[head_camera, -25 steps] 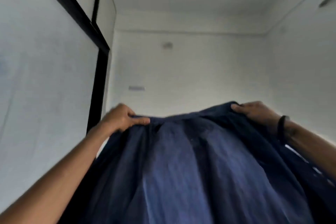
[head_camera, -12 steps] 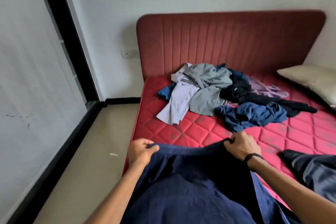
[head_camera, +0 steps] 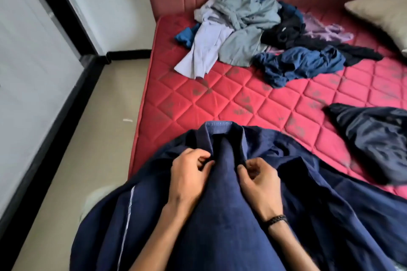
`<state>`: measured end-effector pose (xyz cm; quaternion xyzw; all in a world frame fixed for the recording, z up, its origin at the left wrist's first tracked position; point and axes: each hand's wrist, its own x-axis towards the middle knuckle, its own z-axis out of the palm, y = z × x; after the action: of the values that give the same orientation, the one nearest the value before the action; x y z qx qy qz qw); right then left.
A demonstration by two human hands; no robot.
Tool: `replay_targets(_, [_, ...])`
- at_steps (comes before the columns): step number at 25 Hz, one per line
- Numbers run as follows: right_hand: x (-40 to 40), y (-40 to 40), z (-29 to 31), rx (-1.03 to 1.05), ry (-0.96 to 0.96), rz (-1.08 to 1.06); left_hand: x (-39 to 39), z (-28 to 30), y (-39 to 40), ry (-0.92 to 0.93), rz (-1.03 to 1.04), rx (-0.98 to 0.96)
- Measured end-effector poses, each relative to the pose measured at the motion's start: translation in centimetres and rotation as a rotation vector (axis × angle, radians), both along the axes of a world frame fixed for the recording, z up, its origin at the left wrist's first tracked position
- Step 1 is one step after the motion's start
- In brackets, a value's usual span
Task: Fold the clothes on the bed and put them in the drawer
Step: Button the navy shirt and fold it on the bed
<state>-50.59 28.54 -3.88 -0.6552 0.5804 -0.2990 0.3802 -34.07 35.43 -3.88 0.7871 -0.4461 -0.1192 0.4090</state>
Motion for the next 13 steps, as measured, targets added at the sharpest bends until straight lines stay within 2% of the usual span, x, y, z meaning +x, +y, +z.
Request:
replay_targets(3, [-0.1,2.3,-2.7,0.144,-0.134,0.077,-1.1,-2.1,-0.1,-0.062,-0.116,0.259])
replay_targets(6, [0.0,1.0,-2.8,0.180,-0.157,0.064,-1.3,-2.8,0.0,-0.017,-0.053,0.328])
replay_targets(8, [0.2,-2.3,-0.5,0.294,-0.335,-0.081,-1.8,-2.2,-0.4,-0.024,-0.070,0.447])
replay_targets(10, [0.2,-6.1,3.2,0.452,-0.560,-0.252,-2.7,-1.3,-0.9,-0.185,-0.117,0.630])
replay_targets(11, [0.2,-7.1,4.9,0.482,-0.626,-0.294,-3.1,-1.1,-1.1,-0.234,-0.115,0.666])
replay_targets(13, [1.1,-6.1,6.4,0.494,-0.682,-0.295,-3.1,-1.1,-0.8,-0.208,-0.089,0.616])
